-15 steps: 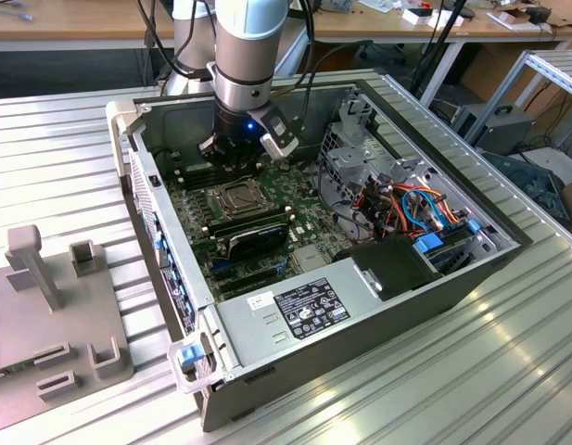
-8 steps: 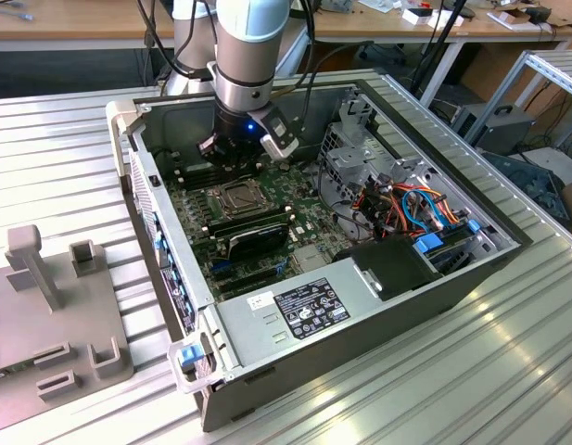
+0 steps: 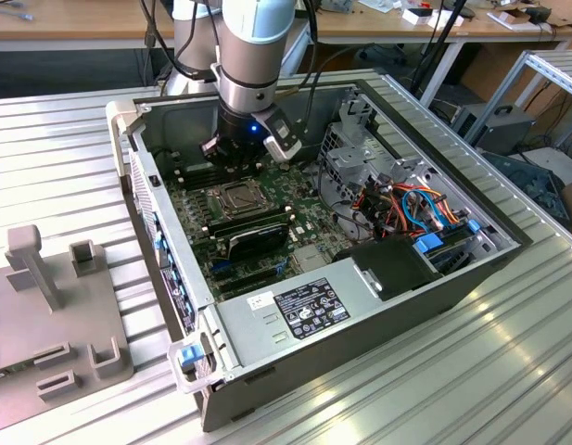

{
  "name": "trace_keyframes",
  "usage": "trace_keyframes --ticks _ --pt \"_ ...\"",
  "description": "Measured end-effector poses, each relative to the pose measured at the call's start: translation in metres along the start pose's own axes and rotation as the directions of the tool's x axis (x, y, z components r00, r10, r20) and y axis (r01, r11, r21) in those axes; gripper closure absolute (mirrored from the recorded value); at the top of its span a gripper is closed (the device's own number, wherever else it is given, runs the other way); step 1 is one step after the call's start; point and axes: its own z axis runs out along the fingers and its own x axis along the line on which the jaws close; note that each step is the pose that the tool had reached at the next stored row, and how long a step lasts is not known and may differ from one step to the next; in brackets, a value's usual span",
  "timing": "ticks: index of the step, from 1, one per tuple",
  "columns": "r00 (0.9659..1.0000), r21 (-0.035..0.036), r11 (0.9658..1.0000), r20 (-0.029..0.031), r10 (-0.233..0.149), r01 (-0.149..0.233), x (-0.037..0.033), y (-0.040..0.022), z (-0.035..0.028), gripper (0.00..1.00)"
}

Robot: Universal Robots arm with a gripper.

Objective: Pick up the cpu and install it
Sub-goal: 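Install the first cpu locking lever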

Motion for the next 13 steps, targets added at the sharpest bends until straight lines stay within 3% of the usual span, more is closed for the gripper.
trace_keyframes --ticks 13 --pt "0.9999 -0.0012 1.0 -0.01 0.001 -0.001 -0.0122 0.0001 0.0015 0.89"
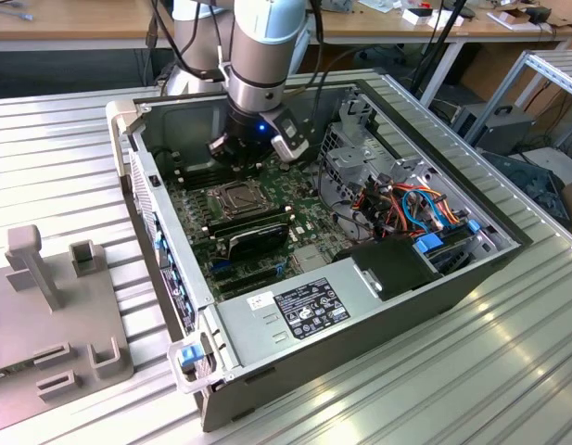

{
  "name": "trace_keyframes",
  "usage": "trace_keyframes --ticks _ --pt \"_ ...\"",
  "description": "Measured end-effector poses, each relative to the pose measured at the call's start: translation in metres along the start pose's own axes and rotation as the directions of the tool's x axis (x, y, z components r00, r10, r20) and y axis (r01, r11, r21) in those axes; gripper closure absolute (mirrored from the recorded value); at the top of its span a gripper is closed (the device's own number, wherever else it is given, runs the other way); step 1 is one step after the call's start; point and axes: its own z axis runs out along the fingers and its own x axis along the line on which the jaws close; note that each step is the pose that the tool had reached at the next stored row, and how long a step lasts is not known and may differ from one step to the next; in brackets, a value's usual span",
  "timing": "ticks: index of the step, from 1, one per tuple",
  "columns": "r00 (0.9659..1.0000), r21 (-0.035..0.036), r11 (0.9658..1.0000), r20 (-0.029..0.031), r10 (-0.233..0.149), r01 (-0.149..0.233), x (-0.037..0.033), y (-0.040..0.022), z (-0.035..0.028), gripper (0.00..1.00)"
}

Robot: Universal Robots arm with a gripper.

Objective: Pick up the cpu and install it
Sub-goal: 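Install the first cpu locking lever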

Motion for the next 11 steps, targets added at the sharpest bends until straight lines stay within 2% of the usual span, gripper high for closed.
trace_keyframes --ticks 6,11 --pt "1.0 0.0008 1.0 -0.001 0.0 0.0 -0.0016 0.0004 0.0003 0.89" --pt "1.0 0.0143 0.9999 -0.0018 -0.001 0.001 -0.0017 0.0002 0.0014 0.89"
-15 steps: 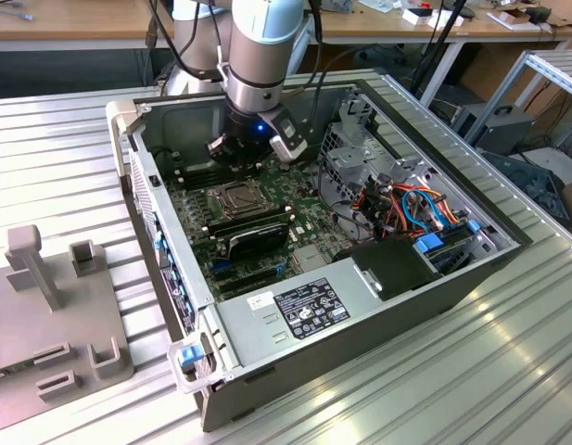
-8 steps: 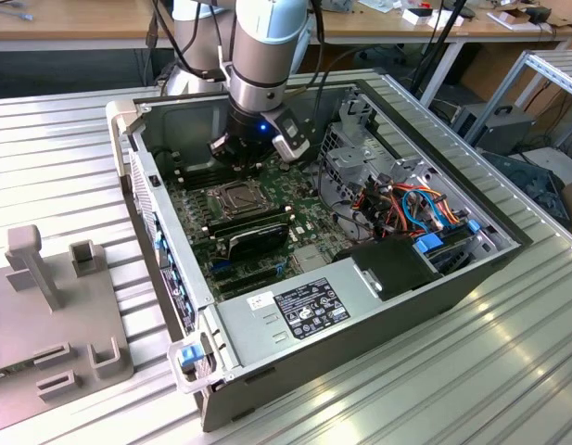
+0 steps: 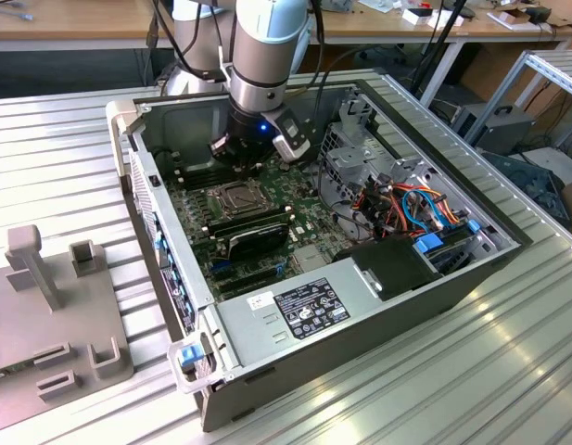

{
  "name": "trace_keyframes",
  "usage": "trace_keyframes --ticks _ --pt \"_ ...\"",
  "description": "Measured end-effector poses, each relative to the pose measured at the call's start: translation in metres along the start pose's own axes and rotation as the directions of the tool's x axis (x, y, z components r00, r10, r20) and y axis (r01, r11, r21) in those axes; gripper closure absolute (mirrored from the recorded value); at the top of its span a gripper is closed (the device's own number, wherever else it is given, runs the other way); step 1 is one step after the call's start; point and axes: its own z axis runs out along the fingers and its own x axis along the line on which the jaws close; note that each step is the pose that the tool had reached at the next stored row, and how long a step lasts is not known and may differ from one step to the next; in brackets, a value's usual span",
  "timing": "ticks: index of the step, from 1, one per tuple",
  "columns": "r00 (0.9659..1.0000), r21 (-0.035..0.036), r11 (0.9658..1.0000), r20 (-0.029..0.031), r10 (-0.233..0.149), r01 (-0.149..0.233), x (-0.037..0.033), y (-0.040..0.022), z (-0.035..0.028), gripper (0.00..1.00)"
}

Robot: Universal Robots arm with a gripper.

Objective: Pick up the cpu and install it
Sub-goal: 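Install the first cpu locking lever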

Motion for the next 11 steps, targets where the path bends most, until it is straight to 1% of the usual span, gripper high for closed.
trace_keyframes --ticks 1,2,11 --pt "1.0 0.0019 1.0 -0.0002 0.0 0.0 0.0 -0.0001 0.0005 0.89" --pt "1.0 0.0023 1.0 -0.0003 0.0 0.0 0.0 -0.0001 0.0008 0.89" --pt "1.0 0.0031 1.0 -0.0005 0.0 0.0 0.0003 -0.0004 0.0044 0.89"
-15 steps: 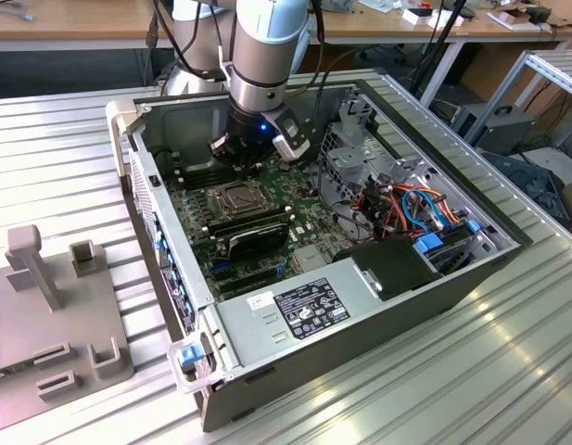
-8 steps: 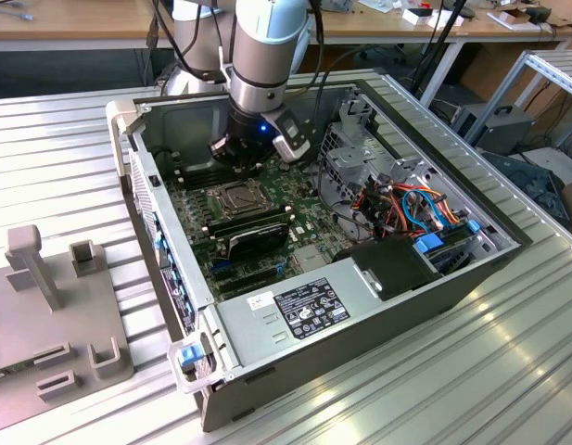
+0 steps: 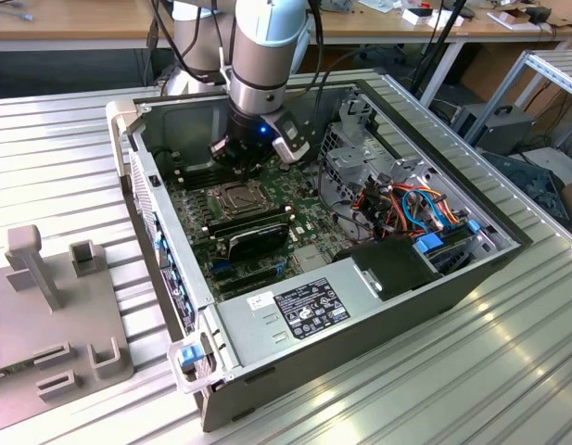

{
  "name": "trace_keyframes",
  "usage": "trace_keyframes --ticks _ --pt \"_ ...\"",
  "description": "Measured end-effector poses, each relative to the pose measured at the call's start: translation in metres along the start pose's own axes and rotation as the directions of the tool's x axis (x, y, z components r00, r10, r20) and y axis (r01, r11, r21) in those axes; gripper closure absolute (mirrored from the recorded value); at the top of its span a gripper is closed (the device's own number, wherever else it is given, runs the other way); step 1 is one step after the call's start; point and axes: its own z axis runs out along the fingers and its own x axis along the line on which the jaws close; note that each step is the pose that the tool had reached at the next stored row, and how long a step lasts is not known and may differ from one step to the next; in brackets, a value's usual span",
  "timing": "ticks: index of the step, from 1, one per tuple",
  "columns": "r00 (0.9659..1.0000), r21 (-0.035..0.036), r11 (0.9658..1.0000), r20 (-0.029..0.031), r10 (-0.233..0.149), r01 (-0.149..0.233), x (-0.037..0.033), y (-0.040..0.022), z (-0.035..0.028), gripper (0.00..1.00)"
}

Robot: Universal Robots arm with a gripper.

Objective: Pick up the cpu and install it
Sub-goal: 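Install the first cpu locking lever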

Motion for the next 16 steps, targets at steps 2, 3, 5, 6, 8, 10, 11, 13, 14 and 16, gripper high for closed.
trace_keyframes --ticks 2,3,5,6,8,10,11,13,14,16 --pt "1.0 -0.0008 1.0 0.0001 0.0 0.0 0.0 0.0 0.0005 0.89" --pt "1.0 -0.0012 1.0 0.0001 0.0 0.0 0.0 0.0002 0.0006 0.89" --pt "1.0 -0.0014 1.0 0.0002 0.0 0.0 0.0 0.0004 0.0008 0.89" --pt "1.0 -0.0014 1.0 0.0002 0.0 0.0 0.0 0.0005 0.0008 0.89" --pt "1.0 -0.0013 1.0 0.0002 0.0 0.0 0.0 0.0007 0.0008 0.89" --pt "1.0 -0.0015 1.0 0.0002 0.0 0.0 0.0 0.0007 0.0009 0.89" --pt "1.0 -0.0014 1.0 0.0001 0.0 0.0 0.0 0.0008 0.0008 0.89" --pt "1.0 -0.0013 1.0 0.0001 0.0 0.0 0.0 0.001 0.0009 0.89" --pt "1.0 -0.0014 1.0 0.0001 0.0 0.0 0.0 0.0011 0.0009 0.89" --pt "1.0 -0.0015 1.0 0.0002 0.0 0.0 0.0 0.0012 0.0008 0.89"
